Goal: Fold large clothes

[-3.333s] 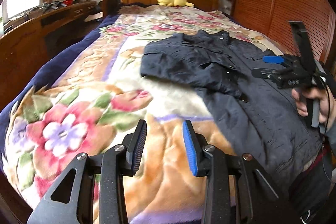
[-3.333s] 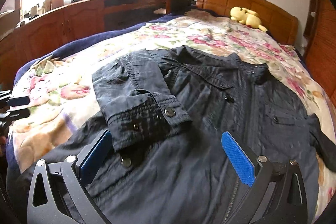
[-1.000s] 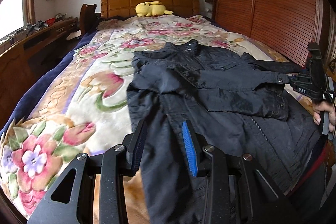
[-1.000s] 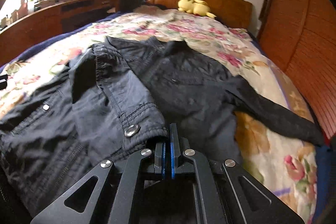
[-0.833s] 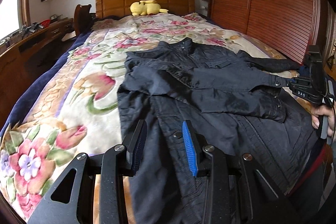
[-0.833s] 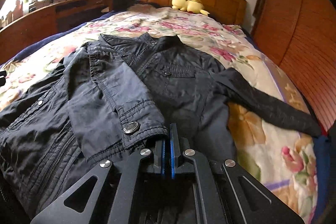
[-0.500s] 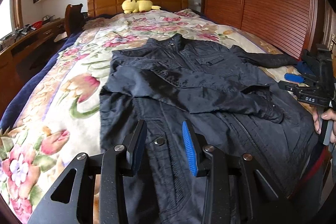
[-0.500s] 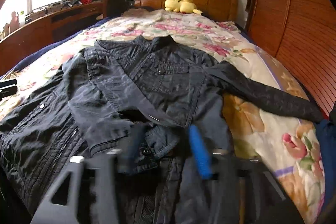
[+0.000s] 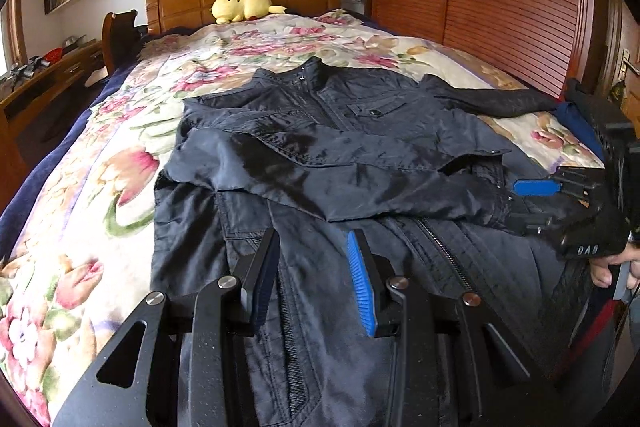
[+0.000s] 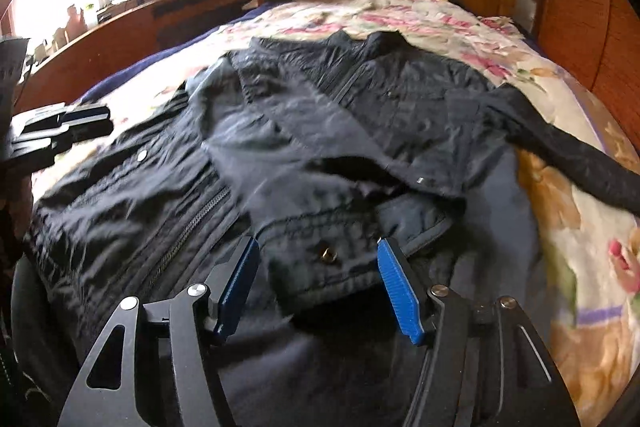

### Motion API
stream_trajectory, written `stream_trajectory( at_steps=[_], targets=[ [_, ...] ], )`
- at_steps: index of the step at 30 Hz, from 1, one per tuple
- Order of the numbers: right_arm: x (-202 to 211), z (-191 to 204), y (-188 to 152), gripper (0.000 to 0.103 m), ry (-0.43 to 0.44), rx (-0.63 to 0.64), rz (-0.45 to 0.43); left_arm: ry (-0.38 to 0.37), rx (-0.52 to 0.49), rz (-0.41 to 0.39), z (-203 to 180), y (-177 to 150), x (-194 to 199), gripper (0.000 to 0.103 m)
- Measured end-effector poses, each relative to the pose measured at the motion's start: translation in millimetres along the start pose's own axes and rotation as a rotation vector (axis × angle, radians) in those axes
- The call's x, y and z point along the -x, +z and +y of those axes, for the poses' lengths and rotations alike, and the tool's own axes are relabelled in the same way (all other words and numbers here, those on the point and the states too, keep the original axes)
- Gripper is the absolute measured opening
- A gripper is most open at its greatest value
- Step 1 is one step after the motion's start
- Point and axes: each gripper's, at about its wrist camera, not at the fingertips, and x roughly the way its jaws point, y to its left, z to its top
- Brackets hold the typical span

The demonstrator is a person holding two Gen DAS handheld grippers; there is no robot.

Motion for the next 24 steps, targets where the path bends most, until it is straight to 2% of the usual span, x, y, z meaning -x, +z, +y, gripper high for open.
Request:
stream_trajectory(
  at_steps=[1, 3, 4, 5, 6, 8, 15, 16, 18, 20, 23, 24],
  targets=[
    [-1, 4, -3, 0.062, -0.014, 0.019, 0.009, -0.003, -0.001, 0.0, -1, 0, 0, 0.036],
    [-3, 3, -2, 0.054, -0.04, 0.046, 0.027, -0.006, -0.003, 0.004, -3, -1, -1, 0.036],
    [-4, 5, -4, 0.04, -0.051, 0.063, 0.035, -0.007, -0.003, 0.004, -3, -1, -2, 0.036],
    [-3, 9, -4, 0.02, -0.053, 0.078, 0.039, -0.008, -0.003, 0.006, -4, -1, -2, 0.036],
    [-2, 10, -5, 0.012, -0.058, 0.096, 0.036, -0.008, -0.003, 0.007, -4, 0, -3, 0.036],
    [2, 14, -3, 0.008, -0.076, 0.122, 0.027, 0.001, -0.001, 0.006, -3, 1, -4, 0.036],
    [14, 5, -4, 0.008, -0.066, 0.089, 0.013, -0.015, 0.006, -0.005, -7, 8, -12, 0.036],
    [15, 4, -4, 0.009, -0.061, 0.072, 0.017, -0.018, 0.006, -0.006, -8, 10, -14, 0.036],
    [23, -2, -3, 0.02, -0.06, 0.046, 0.007, -0.029, 0.006, -0.014, -12, 15, -18, 0.036],
    [34, -12, -2, 0.049, -0.063, 0.013, -0.024, -0.039, 0.007, -0.021, -16, 20, -22, 0.036],
    [50, -37, 1, 0.065, -0.091, -0.048, -0.067, -0.065, 0.006, -0.03, -24, 26, -30, 0.036],
    [53, -48, 2, 0.067, -0.114, -0.066, -0.072, -0.071, 0.005, -0.029, -26, 28, -33, 0.036]
  ],
)
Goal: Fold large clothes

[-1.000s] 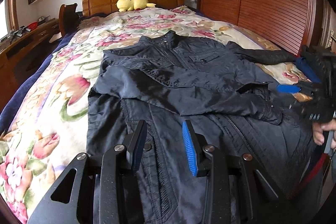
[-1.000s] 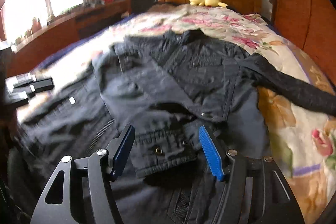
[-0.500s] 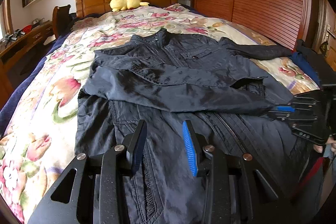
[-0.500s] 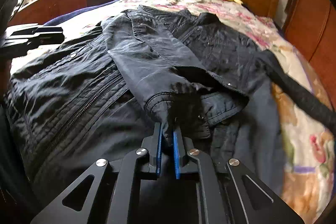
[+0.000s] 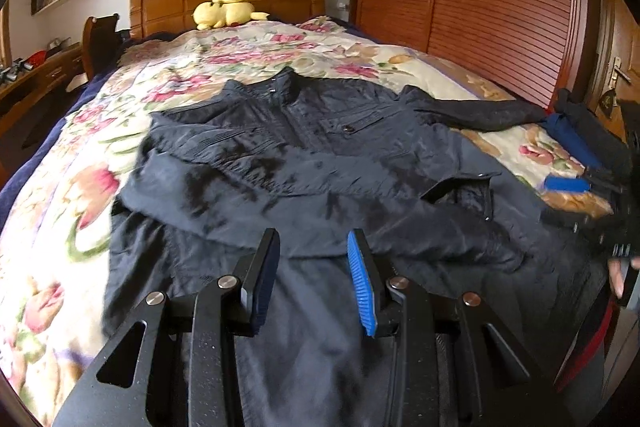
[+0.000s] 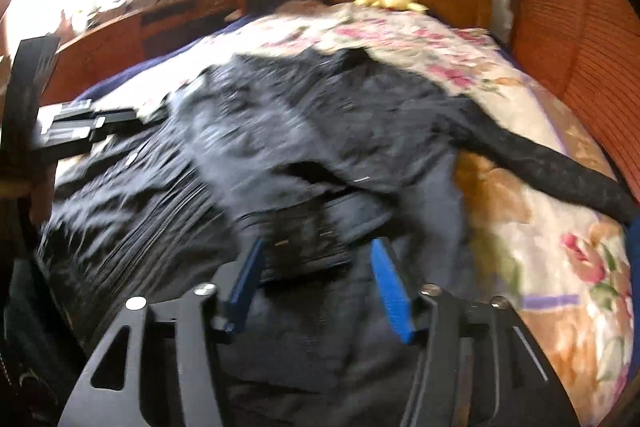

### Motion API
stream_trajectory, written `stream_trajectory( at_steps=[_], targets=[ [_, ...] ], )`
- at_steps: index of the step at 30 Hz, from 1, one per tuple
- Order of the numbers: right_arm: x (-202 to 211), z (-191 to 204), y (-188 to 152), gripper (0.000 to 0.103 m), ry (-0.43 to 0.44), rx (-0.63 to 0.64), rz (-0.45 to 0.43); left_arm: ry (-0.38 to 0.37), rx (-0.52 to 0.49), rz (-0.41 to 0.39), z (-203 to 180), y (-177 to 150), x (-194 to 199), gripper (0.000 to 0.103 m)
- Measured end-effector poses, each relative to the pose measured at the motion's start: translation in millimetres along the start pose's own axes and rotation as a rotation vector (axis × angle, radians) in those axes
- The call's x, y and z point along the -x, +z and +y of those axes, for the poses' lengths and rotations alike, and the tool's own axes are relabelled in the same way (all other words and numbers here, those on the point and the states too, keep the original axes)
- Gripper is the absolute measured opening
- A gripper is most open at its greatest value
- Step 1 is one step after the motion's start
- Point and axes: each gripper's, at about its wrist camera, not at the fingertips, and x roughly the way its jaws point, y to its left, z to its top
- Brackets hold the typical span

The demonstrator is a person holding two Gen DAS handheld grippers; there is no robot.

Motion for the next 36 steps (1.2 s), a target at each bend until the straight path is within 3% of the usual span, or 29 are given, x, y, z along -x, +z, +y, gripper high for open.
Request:
stream_trajectory(
  at_steps=[7, 9, 13, 22, 30, 36],
  targets=[
    [1, -89, 14, 0.067, -0.1, -0.133, -0.025, -0.051, -0.01, -0.011, -19, 12, -23, 0.036],
    [-3, -113, 17, 0.067, -0.163, -0.14, -0.047, -0.062, -0.02, -0.013, -24, 15, -29, 0.036],
    [-23, -153, 23, 0.067, -0.231, -0.152, -0.009, -0.08, -0.071, -0.005, -38, 18, -43, 0.036],
    [-82, -237, 38, 0.067, -0.366, -0.31, 0.051, -0.098, -0.105, 0.023, -51, 3, -58, 0.036],
    [-124, -282, 43, 0.067, -0.409, -0.493, 0.062, -0.097, -0.108, 0.029, -53, -6, -61, 0.036],
    [-150, -296, 44, 0.067, -0.428, -0.538, 0.054, -0.113, -0.107, 0.041, -53, -10, -65, 0.036]
  ],
)
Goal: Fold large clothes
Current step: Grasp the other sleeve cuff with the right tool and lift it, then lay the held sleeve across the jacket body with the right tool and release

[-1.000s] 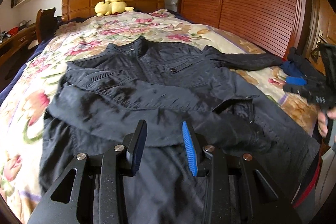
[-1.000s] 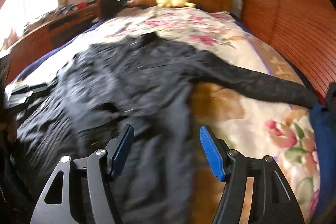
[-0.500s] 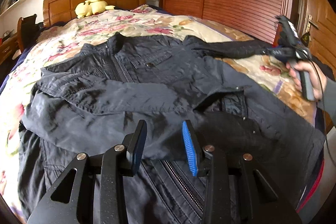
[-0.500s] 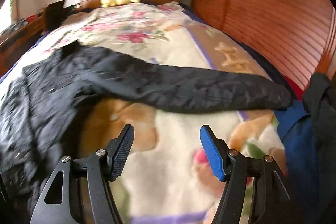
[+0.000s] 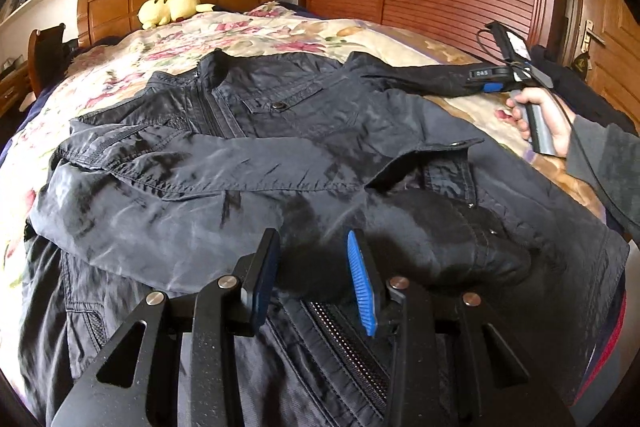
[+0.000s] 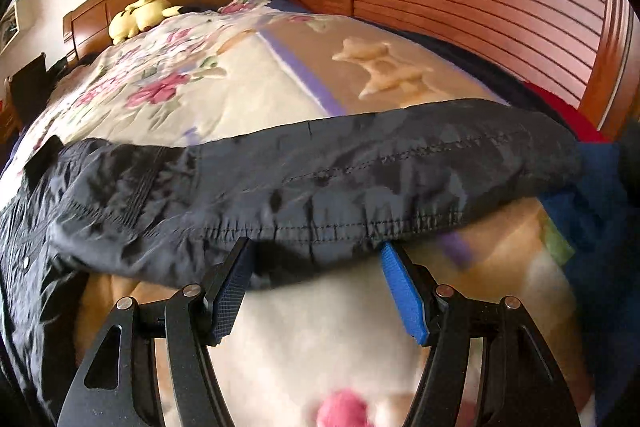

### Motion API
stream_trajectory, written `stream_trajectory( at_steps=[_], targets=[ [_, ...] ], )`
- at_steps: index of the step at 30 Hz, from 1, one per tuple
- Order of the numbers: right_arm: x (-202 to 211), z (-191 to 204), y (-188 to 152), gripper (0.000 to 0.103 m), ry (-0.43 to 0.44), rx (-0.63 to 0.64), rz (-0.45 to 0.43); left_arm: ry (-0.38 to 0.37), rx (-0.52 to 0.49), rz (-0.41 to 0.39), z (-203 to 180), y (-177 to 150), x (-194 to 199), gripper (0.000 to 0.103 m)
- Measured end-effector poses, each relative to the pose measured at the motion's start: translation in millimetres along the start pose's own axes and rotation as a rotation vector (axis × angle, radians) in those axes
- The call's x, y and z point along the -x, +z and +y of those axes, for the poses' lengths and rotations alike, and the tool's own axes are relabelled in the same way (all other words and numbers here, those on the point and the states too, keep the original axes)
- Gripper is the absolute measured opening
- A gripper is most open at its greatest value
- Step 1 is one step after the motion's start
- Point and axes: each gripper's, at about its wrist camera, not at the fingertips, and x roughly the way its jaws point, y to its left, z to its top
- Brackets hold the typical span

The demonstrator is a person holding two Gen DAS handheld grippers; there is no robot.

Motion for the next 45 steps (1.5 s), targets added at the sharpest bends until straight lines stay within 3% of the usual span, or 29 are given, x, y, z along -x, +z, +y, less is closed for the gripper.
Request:
stream_trajectory(
  at_steps=[8, 15, 19, 23, 31, 39, 45],
  targets=[
    [-15, -10, -14, 0.067, 0.045, -0.06, -0.058, -0.004, -0.008, -0.004, 0, -1, 0, 0.036],
    [-10, -18, -18, 0.065, 0.053, -0.074, -0.058, -0.001, -0.013, -0.008, -1, -3, 1, 0.036],
    [-14, -20, -17, 0.033, 0.072, -0.079, -0.05, -0.004, -0.007, -0.008, 1, -3, 0, 0.036],
    [-12, -16, -19, 0.015, 0.084, -0.046, -0.044, -0.004, -0.007, -0.007, 1, -3, 0, 0.036],
    [-1, 1, -15, 0.008, 0.046, 0.058, -0.054, -0.008, -0.002, -0.009, 1, -3, 0, 0.036],
    [80, 57, 27, 0.007, 0.059, 0.225, -0.155, -0.037, 0.036, -0.03, 9, -2, 9, 0.036],
    [142, 119, 35, 0.007, 0.094, 0.348, -0.205, -0.037, 0.02, -0.052, 14, 0, 28, 0.036]
  ],
)
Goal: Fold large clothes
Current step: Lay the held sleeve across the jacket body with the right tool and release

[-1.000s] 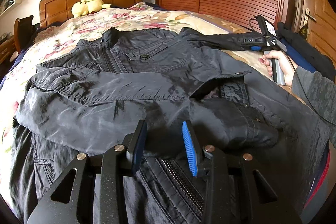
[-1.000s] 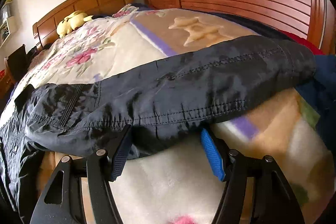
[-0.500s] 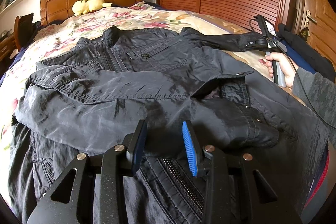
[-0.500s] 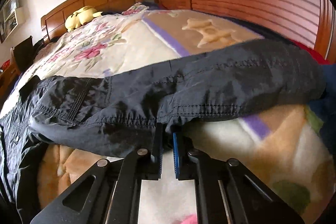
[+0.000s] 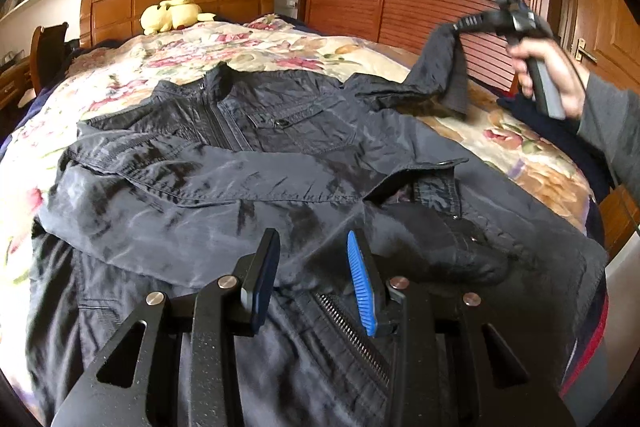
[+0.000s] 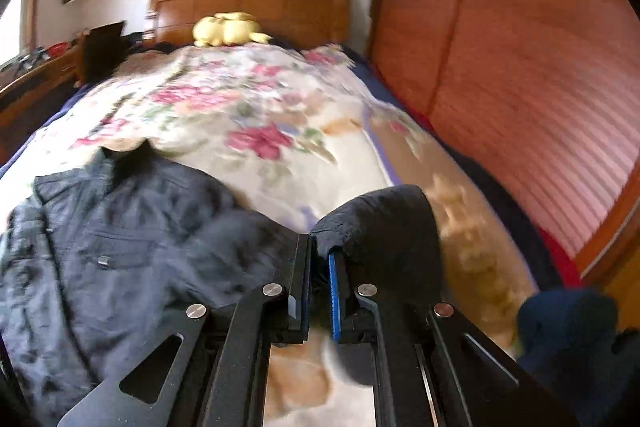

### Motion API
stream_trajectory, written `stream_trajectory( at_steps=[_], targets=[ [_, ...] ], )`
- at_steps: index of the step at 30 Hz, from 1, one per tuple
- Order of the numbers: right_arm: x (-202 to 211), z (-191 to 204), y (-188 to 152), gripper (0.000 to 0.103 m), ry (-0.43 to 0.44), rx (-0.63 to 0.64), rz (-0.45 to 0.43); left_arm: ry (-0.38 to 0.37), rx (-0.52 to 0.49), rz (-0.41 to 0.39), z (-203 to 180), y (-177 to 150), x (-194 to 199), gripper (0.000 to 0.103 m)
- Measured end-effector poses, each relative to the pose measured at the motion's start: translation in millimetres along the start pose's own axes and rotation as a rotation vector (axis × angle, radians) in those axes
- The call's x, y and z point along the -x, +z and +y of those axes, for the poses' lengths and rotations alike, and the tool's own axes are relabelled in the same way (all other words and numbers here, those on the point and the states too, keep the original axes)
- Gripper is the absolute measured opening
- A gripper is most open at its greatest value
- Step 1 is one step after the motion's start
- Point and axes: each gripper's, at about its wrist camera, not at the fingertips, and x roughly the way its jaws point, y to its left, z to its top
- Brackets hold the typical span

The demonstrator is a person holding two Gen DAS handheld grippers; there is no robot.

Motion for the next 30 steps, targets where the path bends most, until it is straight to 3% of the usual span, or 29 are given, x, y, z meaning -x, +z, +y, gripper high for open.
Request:
stream_trajectory(
  at_steps=[4, 10, 17, 22, 27, 30],
  targets=[
    [33, 48, 13, 0.007, 0.057, 0.072, -0.036, 0.006, -0.012, -0.017, 7, 0, 18, 0.036],
    [79, 120, 7, 0.007, 0.176, 0.173, -0.058, 0.004, 0.012, -0.034, 26, 2, 40, 0.036],
    [81, 179, -54, 0.007, 0.304, 0.207, 0.082, 0.027, 0.039, -0.034, 46, 2, 47, 0.036],
    [63, 190, -85, 0.007, 0.334, 0.204, 0.169, 0.041, 0.061, -0.027, 56, -1, 47, 0.036],
    [64, 194, -86, 0.009, 0.334, 0.172, 0.196, 0.042, 0.066, -0.018, 58, -2, 45, 0.036],
    [82, 182, -85, 0.02, 0.342, 0.157, 0.171, 0.043, 0.063, -0.015, 57, -2, 43, 0.036]
  ],
)
